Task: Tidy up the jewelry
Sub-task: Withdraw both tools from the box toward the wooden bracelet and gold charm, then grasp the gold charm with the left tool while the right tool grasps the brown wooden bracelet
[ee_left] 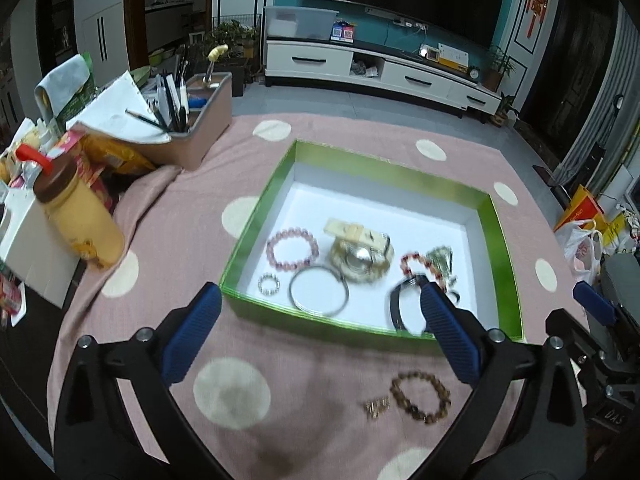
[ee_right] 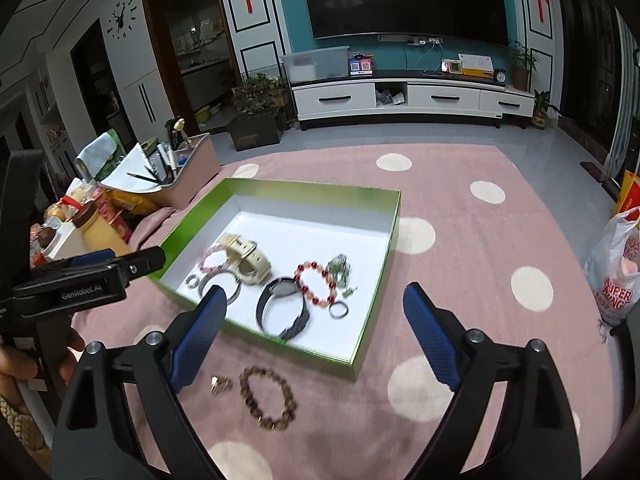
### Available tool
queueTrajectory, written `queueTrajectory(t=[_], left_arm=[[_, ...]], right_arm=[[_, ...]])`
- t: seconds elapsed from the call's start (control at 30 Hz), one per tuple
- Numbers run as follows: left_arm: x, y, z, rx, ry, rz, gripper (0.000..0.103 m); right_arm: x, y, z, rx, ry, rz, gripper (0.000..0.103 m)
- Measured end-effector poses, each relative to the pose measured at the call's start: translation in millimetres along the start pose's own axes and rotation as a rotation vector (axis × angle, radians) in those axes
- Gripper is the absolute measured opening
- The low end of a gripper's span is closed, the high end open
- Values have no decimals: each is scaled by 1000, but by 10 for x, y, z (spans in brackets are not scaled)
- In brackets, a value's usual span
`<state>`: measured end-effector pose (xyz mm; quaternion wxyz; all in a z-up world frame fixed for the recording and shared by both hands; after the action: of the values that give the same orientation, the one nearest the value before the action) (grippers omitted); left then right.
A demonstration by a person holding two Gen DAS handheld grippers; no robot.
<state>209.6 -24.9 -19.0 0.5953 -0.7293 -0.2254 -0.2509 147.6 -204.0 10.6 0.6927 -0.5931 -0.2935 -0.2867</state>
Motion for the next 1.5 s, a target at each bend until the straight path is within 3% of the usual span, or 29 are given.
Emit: queueTrajectory(t=[0.47, 0.7, 0.93, 1.5], left_arm=[[-671, -334, -62, -1, 66, 11, 101], [-975, -317, -289, -29, 145, 48, 101], [-1248, -226, -358, -60, 140, 97, 101], [-1510, -88, -282, -102, 123, 148, 101]], right_arm=[[-635, -306, -4, -2, 23, 51, 90], [-910, -281, -67, -20, 30, 90, 90], [-1079, -282, -68, -23, 10, 104, 90], [-1290, -204, -45, 11, -52, 101, 90]])
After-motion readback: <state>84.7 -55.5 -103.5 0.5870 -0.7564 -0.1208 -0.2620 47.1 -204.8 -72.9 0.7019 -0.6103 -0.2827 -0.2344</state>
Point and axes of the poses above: each gripper's, at about its wrist camera, not at the fingertips, and y roughly the way its jaws point, z to its left, x to its top, the point moved 6 cm from there along y, roughly the way its jaws point, and after that the axes turned 4 degrees about -y, right-handed, at the moved point
